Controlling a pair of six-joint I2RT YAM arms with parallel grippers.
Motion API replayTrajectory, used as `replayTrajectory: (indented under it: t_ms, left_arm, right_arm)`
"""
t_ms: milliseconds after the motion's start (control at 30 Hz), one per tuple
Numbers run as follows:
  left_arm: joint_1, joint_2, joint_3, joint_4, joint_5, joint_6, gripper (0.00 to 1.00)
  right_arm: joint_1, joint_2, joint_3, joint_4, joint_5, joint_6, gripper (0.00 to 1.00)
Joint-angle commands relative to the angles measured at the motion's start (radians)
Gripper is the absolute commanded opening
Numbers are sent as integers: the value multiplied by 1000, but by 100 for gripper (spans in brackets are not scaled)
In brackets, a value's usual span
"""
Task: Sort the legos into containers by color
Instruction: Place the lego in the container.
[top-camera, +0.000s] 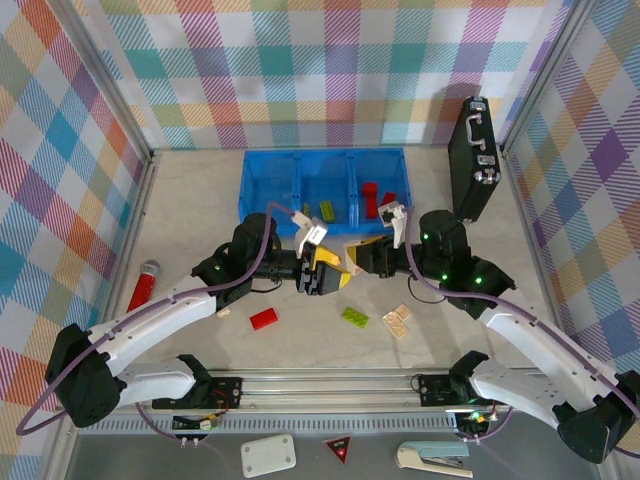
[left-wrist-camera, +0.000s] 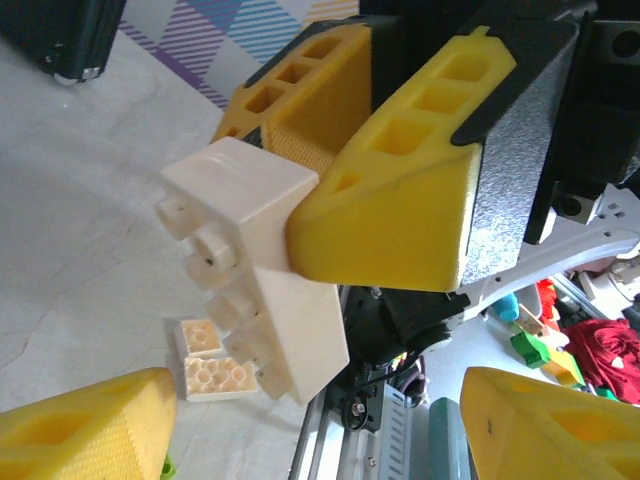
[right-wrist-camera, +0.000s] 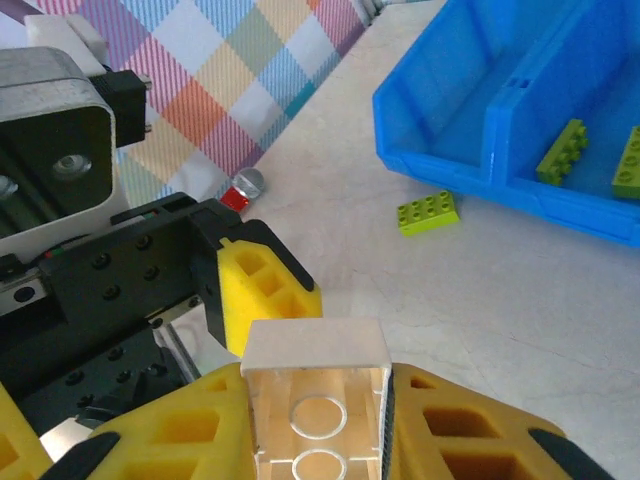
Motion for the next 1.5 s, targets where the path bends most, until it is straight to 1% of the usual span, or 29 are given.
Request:
replayTrajectory:
  t_ms: [0,67,167,267,400,567,767,900,933,967,1033,1067,1133,1167,1267,1367,1467]
  left_arm:
    - [-1,40,36,59,83,-25,74]
    - [-9,72,53,70,107,-31,72]
    - [-22,100,66,85,113,-36,68]
    - [-27,113,69,101,107,-43,61]
    - [-28,120,72,91,82,-43,50]
    - [-28,113,74,60,42,-30,40]
    - [-28,99,77,23,-6,-12,30]
    - [-28,99,80,4,-28,-5,25]
    - [-28,98,81,0,-32,-4,25]
    - [-28,97,81,-2,-34,-4,24]
    - [-29,96,81,-10,-51,-1,24]
    - [-28,96,83,-18,-62,2,24]
    - [-27,93,88,-45,-92,15,24]
    - [-27,91,92,-67,-120,24,27]
    - [-14,92,104,-139,-194,46,26]
    - [13,94,125,-234,-293,62,26]
    - [58,97,149,-324,-392,71,27]
  right_arm:
    - [-6,15,18,53,-52,37,19]
    - [-6,22,15,70,-67,56,19]
    - [-5,20,12,80,-73,79,19]
    - [-5,13,10,78,-72,85,19]
    - [-5,2,12,62,-77,83,19]
    - [-5,-6,7,49,-72,84,20]
    - [-5,-9,7,48,-72,86,20]
    - [-5,-9,8,45,-64,85,22]
    - [-5,-10,8,43,-62,86,24]
    - [-5,-9,10,40,-56,86,30]
    - [-5,-13,16,24,-32,89,51]
    - [-5,-18,18,14,-16,89,57]
    - [-5,-30,24,-7,25,85,64]
    - [-5,-40,27,-22,62,87,65]
    - [-5,-73,30,-62,159,80,67]
    - [-6,-106,30,-105,249,73,67]
    - [-6,-124,26,-137,295,63,66]
